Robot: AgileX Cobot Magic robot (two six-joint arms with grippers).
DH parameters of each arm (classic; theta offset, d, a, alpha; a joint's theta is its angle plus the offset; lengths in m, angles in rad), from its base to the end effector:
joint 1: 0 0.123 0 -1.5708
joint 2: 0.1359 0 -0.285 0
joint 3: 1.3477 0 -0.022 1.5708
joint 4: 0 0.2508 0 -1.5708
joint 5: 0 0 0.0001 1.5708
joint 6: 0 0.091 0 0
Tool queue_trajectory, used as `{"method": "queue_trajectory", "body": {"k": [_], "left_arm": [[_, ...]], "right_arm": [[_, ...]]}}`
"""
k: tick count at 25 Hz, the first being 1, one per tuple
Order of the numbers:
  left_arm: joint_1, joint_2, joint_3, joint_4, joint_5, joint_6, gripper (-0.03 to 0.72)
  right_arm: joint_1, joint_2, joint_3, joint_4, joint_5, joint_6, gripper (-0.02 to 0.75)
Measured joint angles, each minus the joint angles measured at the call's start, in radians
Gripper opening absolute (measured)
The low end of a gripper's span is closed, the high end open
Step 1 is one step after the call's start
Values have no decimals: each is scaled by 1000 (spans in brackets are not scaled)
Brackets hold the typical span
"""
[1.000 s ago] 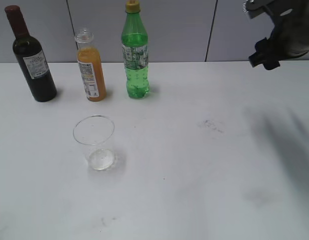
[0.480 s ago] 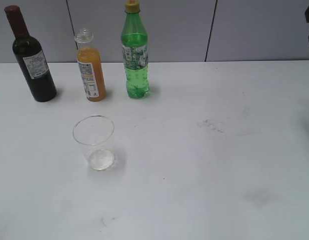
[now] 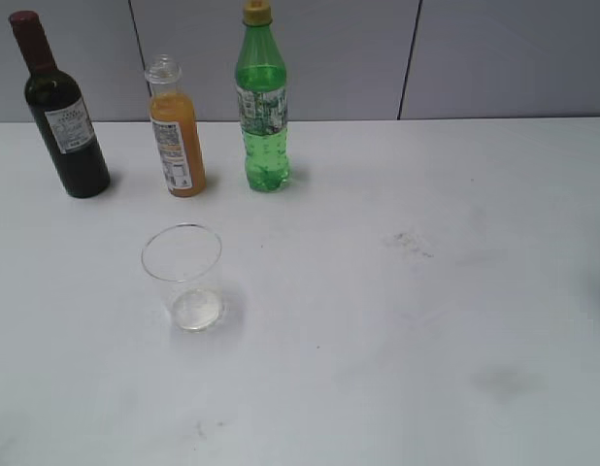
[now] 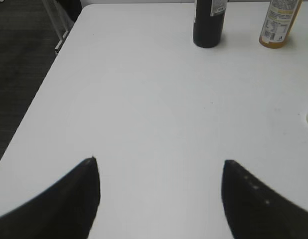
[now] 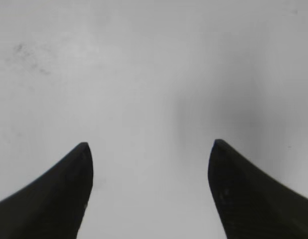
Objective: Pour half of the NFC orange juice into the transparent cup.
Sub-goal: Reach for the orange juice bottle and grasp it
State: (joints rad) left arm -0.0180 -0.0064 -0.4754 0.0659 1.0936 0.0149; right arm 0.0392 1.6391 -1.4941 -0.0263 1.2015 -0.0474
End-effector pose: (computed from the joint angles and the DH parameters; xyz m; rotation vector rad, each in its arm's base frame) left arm -0.0045 0.0054 0.2679 0.0308 2.0942 0.0777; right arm 0.3371 0.0110 0.3229 -0.1305 2.8270 -0.0386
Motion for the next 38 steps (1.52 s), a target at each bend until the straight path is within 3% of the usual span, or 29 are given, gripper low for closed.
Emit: {"method": "queue_trajectory", "body": {"k": [10, 23, 28, 38], "left_arm": [[0, 0, 0, 0, 0, 0, 588], [0, 0, 0, 0, 0, 0, 584], [0, 0, 0, 0, 0, 0, 584], [0, 0, 0, 0, 0, 0, 583]], "right_arm": [[0, -378, 420, 19, 2, -19, 553], [0, -969, 894, 26, -137, -22, 552], [0, -1220, 983, 32, -146, -22, 552], [0, -1620, 991, 35, -157, -22, 552]]}}
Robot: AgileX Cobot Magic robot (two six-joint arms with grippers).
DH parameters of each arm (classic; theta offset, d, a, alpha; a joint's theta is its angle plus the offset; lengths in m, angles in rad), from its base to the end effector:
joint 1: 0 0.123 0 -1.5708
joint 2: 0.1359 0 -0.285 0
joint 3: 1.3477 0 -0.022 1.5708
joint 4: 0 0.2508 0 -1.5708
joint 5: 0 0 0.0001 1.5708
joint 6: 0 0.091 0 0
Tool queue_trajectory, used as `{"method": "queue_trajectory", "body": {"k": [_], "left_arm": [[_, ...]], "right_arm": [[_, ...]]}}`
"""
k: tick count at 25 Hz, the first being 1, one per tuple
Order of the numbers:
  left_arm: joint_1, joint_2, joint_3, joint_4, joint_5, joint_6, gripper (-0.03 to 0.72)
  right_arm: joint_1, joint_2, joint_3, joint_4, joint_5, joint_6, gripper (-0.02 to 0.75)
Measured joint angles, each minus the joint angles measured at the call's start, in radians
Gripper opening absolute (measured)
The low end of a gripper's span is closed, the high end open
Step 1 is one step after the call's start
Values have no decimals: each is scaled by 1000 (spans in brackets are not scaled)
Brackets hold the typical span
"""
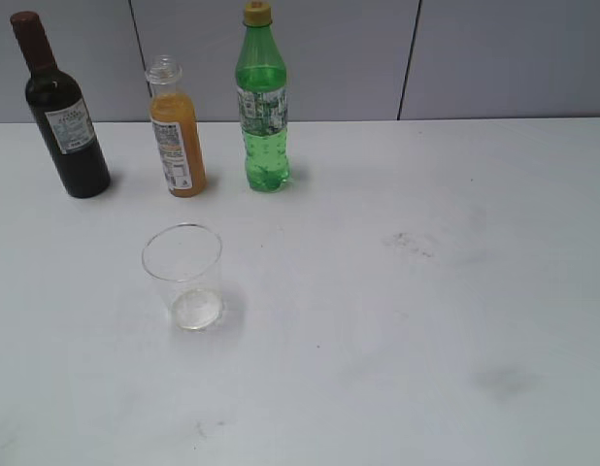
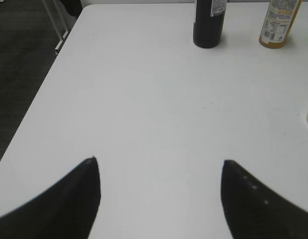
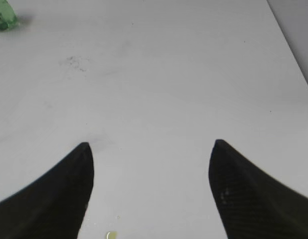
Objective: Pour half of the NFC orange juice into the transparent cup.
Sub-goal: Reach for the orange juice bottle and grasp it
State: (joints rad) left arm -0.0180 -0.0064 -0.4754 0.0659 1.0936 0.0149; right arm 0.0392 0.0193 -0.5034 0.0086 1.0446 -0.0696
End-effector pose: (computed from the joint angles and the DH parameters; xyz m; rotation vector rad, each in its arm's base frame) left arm -0.0045 0.0054 0.2679 0.0308 2.0942 0.0777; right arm -0.0016 0.0006 0.2796 -0.1114 2.0410 -0.0087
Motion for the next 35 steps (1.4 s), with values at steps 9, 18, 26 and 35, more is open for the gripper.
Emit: {"method": "queue_trajectory", "body": {"k": [9, 18, 26, 35], "left_arm": [[0, 13, -27, -52, -137, 0, 584], [-10, 307, -30, -97, -610, 0, 584], [-40, 624, -30, -104, -1001, 0, 584], [-85, 1015, -30, -100, -1410, 0, 584]], "right_arm": [[0, -25, 1, -2, 0, -1, 552], [0, -25, 1, -9, 0, 0, 552], [0, -25, 1, -9, 0, 0, 552], [0, -25, 1, -9, -1, -1, 552]]}}
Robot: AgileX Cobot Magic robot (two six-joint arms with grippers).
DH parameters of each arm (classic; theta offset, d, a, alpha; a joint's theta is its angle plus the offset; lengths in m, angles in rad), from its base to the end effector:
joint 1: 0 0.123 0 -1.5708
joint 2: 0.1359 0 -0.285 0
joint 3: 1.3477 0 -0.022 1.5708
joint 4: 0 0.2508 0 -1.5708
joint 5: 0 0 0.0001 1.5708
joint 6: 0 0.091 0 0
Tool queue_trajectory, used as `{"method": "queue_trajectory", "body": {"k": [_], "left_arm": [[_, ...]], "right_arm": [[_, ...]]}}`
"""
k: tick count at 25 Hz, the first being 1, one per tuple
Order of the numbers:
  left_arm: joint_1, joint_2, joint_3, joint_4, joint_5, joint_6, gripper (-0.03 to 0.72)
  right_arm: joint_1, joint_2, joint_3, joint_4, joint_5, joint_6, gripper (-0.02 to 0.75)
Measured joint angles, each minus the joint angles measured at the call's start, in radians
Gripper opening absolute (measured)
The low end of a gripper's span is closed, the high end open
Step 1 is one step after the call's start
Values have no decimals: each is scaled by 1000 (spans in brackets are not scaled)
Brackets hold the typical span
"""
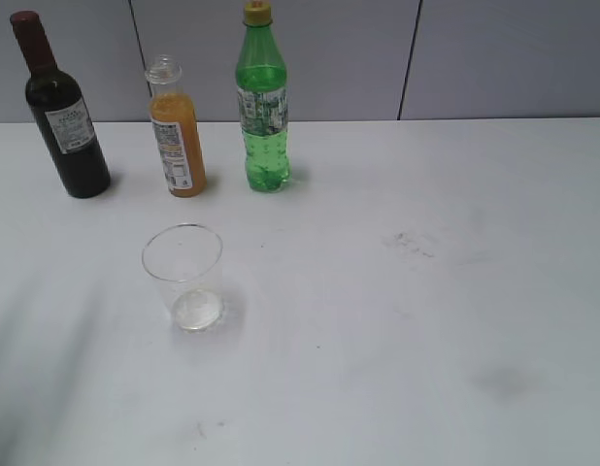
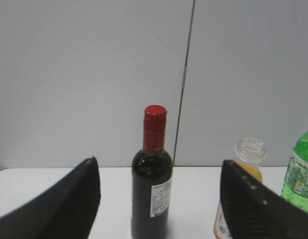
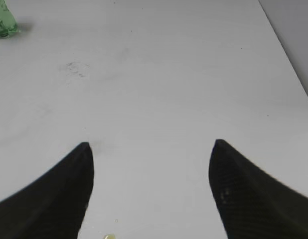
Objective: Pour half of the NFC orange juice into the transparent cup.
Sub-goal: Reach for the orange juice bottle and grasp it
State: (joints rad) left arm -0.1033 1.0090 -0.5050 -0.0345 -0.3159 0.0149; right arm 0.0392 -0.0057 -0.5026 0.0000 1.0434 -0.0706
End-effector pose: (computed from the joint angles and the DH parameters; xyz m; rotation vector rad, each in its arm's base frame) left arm 0.2100 -0.0208 0.2918 0.0633 1.6713 -0.0826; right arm -0.0053 -0.0002 0.2794 -0.1108 2.0157 -0.0199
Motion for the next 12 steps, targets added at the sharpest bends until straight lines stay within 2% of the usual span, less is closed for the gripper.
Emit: {"method": "queue_trajectory", "body": {"k": [6, 12], "left_arm": [[-95, 277, 0, 34, -296, -50, 584], [-94, 563, -2, 208, -597, -150, 584]], "right_arm": [[0, 0, 0, 0, 0, 1, 552], [0, 0, 0, 0, 0, 1, 552]]}}
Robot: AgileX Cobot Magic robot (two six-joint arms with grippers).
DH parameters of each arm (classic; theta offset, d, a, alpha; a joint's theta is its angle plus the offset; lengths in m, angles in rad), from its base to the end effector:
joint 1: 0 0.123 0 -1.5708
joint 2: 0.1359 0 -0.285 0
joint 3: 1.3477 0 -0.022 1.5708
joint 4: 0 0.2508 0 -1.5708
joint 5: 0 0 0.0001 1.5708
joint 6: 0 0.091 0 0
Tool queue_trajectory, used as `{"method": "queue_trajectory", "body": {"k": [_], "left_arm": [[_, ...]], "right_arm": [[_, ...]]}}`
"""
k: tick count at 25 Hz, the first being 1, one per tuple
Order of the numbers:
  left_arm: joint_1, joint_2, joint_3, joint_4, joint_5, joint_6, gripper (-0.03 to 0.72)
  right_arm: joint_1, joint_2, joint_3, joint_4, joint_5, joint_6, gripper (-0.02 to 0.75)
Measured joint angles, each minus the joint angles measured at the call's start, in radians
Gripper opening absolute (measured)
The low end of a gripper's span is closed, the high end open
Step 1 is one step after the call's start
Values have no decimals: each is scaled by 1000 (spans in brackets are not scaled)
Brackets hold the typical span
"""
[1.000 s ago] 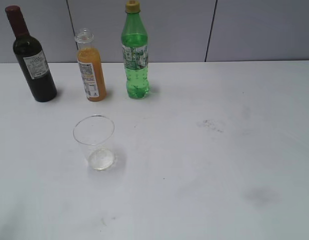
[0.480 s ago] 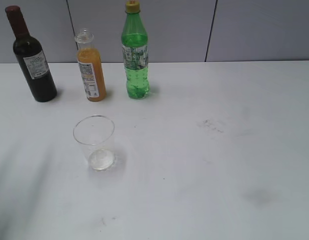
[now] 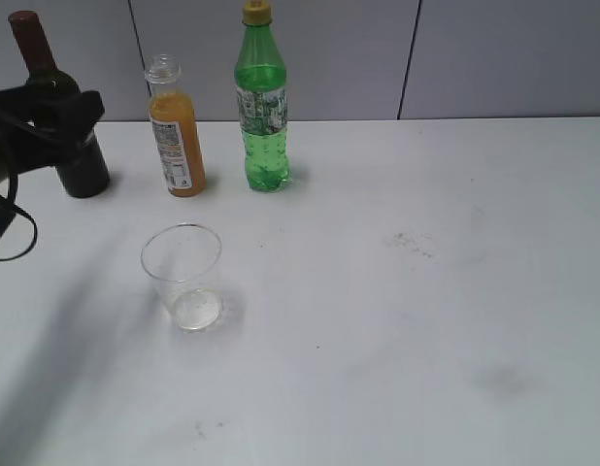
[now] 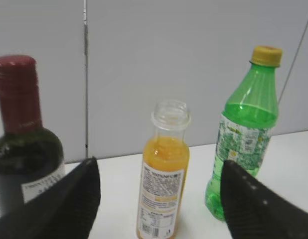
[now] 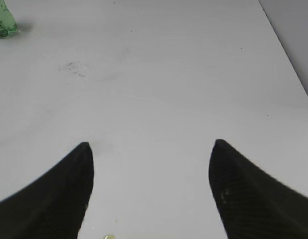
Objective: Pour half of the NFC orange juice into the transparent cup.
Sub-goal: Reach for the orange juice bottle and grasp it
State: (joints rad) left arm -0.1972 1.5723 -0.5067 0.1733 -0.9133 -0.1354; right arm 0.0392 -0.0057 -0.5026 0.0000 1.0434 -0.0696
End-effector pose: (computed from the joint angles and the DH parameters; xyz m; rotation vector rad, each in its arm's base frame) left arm 0.2792 -0.0684 0.2029 0.2431 1.6322 -0.2849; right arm -0.0053 -0.0002 0.2794 -0.1098 2.0158 -0.0193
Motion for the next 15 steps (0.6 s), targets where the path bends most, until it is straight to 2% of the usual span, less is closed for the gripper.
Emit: {"method": "queue_trajectory", "body": {"k": [3, 8, 11, 15], "left_arm": [[33, 127, -5, 92, -116, -49, 586], [108, 287, -83, 307, -154, -141, 603], [137, 362, -146, 385, -158, -156, 605], [140, 451, -238, 456, -161, -157, 627]], "right_arm": [[0, 0, 0, 0, 0, 0, 552], [0, 0, 0, 0, 0, 0, 552], [0, 0, 0, 0, 0, 0, 552], [0, 0, 0, 0, 0, 0, 552]]}}
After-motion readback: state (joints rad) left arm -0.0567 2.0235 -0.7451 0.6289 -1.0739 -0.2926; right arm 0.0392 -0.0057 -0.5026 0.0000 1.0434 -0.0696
